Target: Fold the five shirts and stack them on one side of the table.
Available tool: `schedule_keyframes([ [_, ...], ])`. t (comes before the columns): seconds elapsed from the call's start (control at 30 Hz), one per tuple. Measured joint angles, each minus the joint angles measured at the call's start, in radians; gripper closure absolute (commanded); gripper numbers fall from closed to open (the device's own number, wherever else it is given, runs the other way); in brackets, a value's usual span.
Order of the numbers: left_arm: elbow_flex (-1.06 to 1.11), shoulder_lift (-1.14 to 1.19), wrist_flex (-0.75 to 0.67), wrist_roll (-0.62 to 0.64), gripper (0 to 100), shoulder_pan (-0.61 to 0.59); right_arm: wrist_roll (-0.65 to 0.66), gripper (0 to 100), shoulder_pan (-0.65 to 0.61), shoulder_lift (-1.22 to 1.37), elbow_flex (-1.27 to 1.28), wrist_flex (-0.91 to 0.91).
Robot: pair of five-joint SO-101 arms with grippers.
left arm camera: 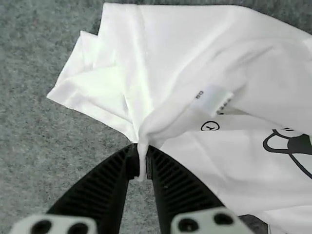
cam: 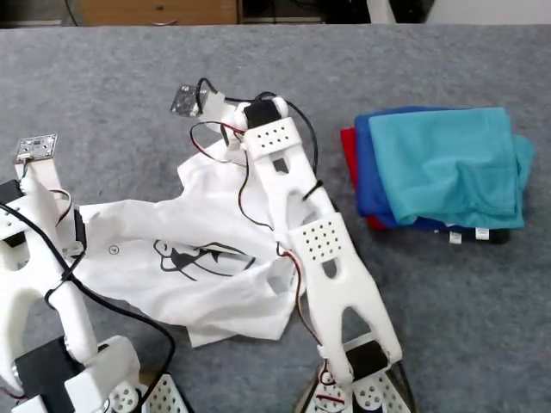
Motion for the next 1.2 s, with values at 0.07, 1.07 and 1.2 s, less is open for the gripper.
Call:
schedule_keyframes([
  [0.07, 0.0, 0.0, 0.0, 0.0, 98, 0.0, 0.018, 99.6, 0.0, 0.0, 0.0, 0.002],
  [1.07, 0.003, -0.012, 0.0, 0.0, 98, -0.012, -0.023, 99.7, 0.061, -0.267, 0.419, 0.35],
  [1.2, 0.003, -0.012, 0.0, -0.011, 98, -0.021, -0.048, 99.0, 0.061, -0.411, 0.66, 0.27],
])
